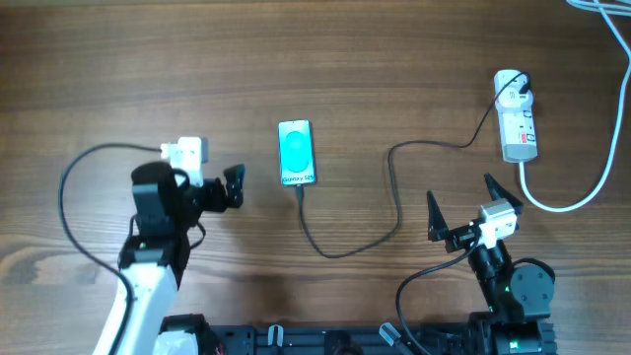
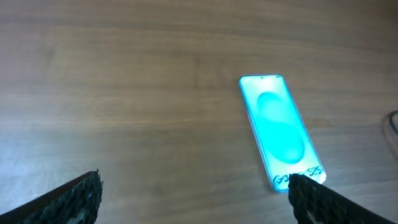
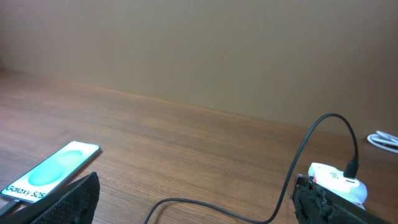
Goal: Plug charger to phone and switch on socket
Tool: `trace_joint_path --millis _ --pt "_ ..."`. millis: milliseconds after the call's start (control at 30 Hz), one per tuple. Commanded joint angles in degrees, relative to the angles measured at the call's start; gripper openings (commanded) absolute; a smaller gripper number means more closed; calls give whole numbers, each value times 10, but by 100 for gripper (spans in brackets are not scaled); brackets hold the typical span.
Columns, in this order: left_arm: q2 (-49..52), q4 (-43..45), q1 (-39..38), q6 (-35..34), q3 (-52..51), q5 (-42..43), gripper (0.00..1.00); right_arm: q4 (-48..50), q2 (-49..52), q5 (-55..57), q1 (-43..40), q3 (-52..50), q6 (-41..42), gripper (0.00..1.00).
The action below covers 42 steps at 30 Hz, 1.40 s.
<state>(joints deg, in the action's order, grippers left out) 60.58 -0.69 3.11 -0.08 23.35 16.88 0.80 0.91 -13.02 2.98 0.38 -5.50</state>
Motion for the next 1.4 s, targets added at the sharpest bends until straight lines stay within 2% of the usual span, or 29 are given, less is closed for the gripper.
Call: trace_joint_path --millis 0,167,433,567,667,1000,1367 --pt "-53 31 23 -23 -75 -7 100 1 -6 7 3 -1 -5 100" --pt "-132 84 32 -52 -160 -10 100 1 -6 7 3 -1 -5 100" --pt "-238 89 32 -69 -228 -20 100 1 -6 7 3 -1 -5 100" --pt "-290 44 32 -68 -230 -23 100 1 -6 7 3 -1 -5 100" --pt "-355 -26 32 -68 -230 -36 100 1 -6 7 3 -1 -5 99" --pt "-510 -28 21 -68 -230 -37 100 1 -6 7 3 -1 -5 100" --pt "-604 -28 1 -68 -230 -37 100 1 -6 7 3 -1 -5 100"
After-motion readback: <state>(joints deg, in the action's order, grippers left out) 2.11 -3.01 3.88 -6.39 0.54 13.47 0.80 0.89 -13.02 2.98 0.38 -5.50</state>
